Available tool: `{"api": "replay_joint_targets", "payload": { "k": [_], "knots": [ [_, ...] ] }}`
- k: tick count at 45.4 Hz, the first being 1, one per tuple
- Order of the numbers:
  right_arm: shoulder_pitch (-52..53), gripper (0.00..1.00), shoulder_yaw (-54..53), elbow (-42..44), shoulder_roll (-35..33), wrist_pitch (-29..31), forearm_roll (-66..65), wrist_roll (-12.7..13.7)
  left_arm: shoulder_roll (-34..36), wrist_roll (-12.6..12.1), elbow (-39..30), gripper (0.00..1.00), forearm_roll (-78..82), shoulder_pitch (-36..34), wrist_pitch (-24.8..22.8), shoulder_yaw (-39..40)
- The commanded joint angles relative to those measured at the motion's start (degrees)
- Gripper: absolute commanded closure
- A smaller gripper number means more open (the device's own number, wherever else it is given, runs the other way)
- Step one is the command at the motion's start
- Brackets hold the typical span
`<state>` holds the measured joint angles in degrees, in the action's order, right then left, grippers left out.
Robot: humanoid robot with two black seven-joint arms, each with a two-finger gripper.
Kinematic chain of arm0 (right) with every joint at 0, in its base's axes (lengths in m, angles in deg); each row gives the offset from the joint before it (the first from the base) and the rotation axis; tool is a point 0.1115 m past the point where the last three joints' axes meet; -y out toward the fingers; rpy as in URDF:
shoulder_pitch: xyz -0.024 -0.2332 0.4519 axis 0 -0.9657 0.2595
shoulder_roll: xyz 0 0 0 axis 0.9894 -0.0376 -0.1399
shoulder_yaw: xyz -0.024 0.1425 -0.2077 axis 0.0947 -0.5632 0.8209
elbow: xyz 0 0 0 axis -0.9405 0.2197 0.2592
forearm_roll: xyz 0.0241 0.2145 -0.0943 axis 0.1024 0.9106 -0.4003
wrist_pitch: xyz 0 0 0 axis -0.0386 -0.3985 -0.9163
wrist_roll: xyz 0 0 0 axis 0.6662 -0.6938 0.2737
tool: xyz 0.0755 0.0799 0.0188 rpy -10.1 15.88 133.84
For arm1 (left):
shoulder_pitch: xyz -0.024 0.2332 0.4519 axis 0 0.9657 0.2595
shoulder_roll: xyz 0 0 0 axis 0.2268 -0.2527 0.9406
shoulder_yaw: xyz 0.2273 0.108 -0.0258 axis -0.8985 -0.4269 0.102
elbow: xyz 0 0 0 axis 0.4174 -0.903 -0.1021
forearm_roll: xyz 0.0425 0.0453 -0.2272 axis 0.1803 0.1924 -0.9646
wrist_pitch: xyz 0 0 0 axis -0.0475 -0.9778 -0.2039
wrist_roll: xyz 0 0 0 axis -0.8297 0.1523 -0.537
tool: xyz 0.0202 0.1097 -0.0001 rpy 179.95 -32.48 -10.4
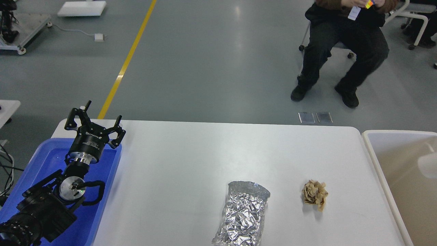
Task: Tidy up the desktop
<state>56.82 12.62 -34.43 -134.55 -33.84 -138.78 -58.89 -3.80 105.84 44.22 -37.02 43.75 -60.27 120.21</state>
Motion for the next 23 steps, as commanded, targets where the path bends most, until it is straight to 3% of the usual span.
{"api": "replay_joint_targets", "payload": {
  "k": [1, 11, 23],
  "knots": [
    [-1.47, 1.0, 1.42, 22.16, 12.57, 0.5, 7.89, 0.61, 0.0, 0.0, 0.0, 0.0, 0.0, 0.01, 0.01, 0.0],
    [-2.7, 1.0, 8.89, 38.34, 25.93, 0.68, 28.55, 2.89, 0.0, 0.0, 0.0, 0.0, 0.0, 0.01, 0.01, 0.0],
    [-8.76, 1.0, 8.63, 48.98, 38.95, 0.07, 51.22, 12.73, 0.0, 0.08, 0.0, 0.0, 0.0, 0.01, 0.01, 0.0]
  ]
}}
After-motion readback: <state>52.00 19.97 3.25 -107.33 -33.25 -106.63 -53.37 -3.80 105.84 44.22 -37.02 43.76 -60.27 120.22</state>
